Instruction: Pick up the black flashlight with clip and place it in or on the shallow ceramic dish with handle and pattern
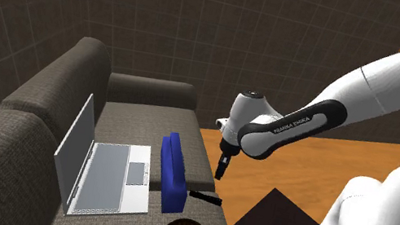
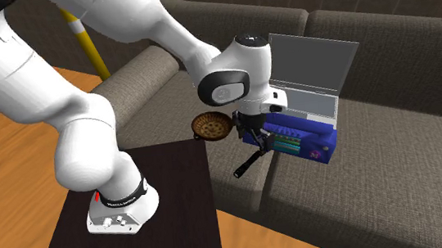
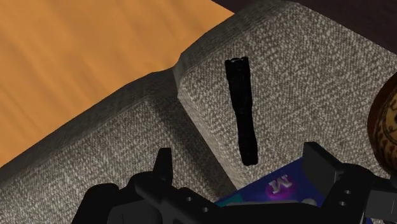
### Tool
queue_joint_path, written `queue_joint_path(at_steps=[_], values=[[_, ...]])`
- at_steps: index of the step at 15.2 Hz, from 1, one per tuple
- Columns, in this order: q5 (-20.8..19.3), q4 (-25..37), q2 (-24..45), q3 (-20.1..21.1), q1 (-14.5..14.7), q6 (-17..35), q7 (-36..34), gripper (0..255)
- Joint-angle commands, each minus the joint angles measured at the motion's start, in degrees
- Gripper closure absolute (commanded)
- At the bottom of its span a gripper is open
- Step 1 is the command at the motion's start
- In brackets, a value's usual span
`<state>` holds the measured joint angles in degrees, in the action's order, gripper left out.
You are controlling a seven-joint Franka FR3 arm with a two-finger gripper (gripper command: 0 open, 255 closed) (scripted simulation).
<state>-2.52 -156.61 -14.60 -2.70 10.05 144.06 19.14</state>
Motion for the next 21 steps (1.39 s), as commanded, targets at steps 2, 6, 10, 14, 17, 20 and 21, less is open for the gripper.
queue_joint_path(at_steps=[2, 6, 10, 14, 17, 20, 21], values=[[1.1, -0.2, 6.7, 0.2, 1.4, 6.2, 2.0, 0], [3.2, 0.9, 16.5, 1.0, 3.0, 13.8, 5.0, 0], [4.1, 1.6, 21.0, 1.5, 3.2, 17.4, 6.0, 0], [4.6, 2.1, 25.1, 1.8, 3.1, 21.0, 6.4, 0], [4.8, 2.4, 26.8, 1.9, 3.0, 22.4, 6.5, 0], [4.8, 2.4, 26.8, 1.9, 3.0, 22.4, 6.5, 0], [4.8, 2.4, 26.8, 1.9, 3.0, 22.4, 6.5, 0]])
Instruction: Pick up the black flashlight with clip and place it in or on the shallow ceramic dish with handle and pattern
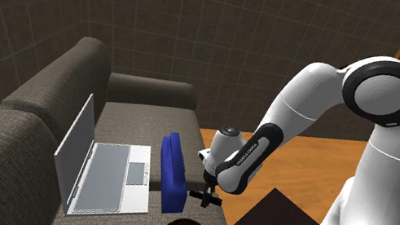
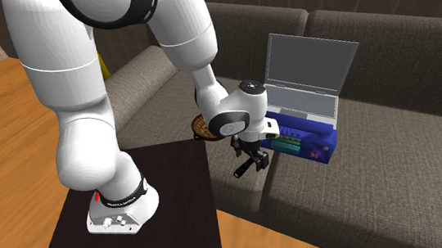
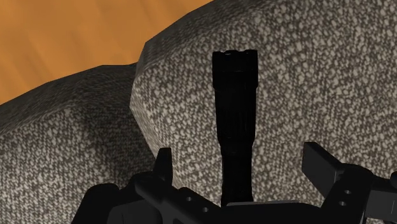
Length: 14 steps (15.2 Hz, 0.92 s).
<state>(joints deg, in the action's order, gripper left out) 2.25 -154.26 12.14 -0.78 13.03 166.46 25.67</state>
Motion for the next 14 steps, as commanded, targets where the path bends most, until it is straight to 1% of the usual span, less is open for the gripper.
queue_joint_path(at_steps=[1, 2, 3, 12, 14], values=[[0.0, 0.0, 0.0, 0.0, 0.0, 0.0, 0.0, 0], [0.0, 0.0, 0.0, 0.0, 0.0, 0.0, 0.0, 0], [0.0, 0.0, 0.0, 0.0, 0.0, 0.0, 0.0, 255], [0.0, 0.0, 0.0, 0.0, 0.0, 0.0, 0.0, 255], [-0.2, -0.3, -2.1, -0.2, 0.1, -1.7, -0.2, 255]])
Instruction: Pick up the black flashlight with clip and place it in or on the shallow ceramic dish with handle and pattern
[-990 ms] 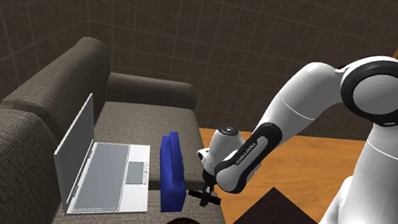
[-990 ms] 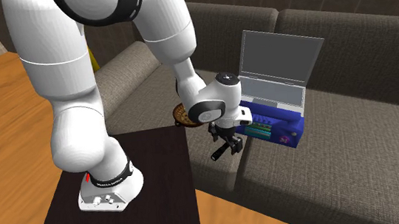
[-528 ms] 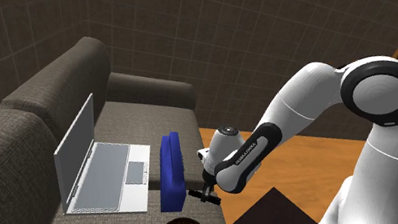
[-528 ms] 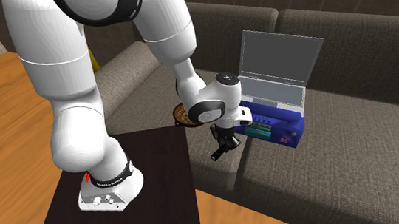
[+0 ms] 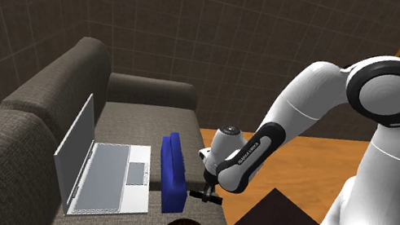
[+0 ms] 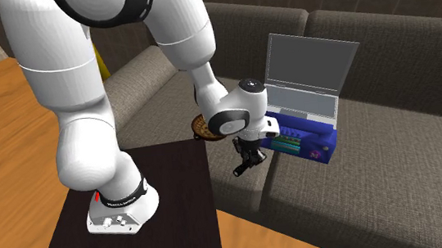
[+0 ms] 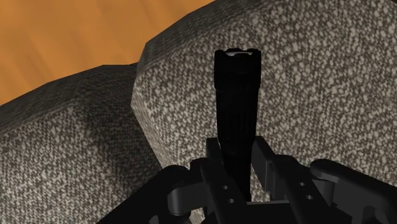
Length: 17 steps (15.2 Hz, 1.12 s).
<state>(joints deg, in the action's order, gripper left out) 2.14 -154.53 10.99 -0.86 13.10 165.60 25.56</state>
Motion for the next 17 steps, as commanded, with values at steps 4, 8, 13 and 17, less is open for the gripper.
queue_joint_path(at_steps=[4, 8, 13, 17], values=[[-0.6, -0.6, -5.0, -0.3, 0.2, -4.5, -0.5, 255], [-1.1, -0.8, -9.0, -0.5, 0.2, -8.2, -0.8, 255], [-1.5, -0.7, -13.7, -0.5, 0.2, -13.0, -1.1, 255], [-1.7, -0.4, -17.3, -0.5, 0.1, -16.8, -1.3, 255]])
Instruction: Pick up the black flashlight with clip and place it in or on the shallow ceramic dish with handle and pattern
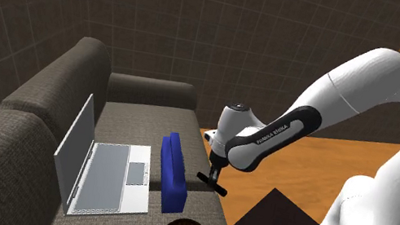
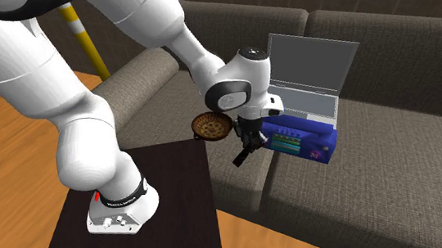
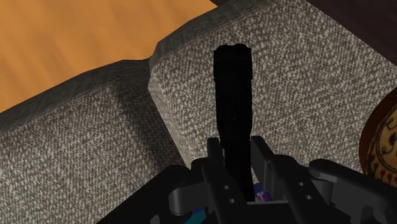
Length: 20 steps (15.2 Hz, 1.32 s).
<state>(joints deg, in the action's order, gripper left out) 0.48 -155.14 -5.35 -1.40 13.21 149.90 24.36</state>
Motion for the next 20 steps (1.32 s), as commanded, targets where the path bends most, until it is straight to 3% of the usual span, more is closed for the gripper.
queue_joint_path(at_steps=[1, 4, 12, 20], values=[[-0.1, 0.3, -1.8, 0.0, 0.0, -2.1, -0.1, 255], [-0.2, 0.7, -4.0, 0.1, 0.0, -4.8, -0.2, 255], [2.8, -2.1, -6.7, 8.7, 6.8, -4.5, -13.1, 255], [5.1, 0.0, -5.0, 17.7, 13.4, -4.6, -26.7, 255]])
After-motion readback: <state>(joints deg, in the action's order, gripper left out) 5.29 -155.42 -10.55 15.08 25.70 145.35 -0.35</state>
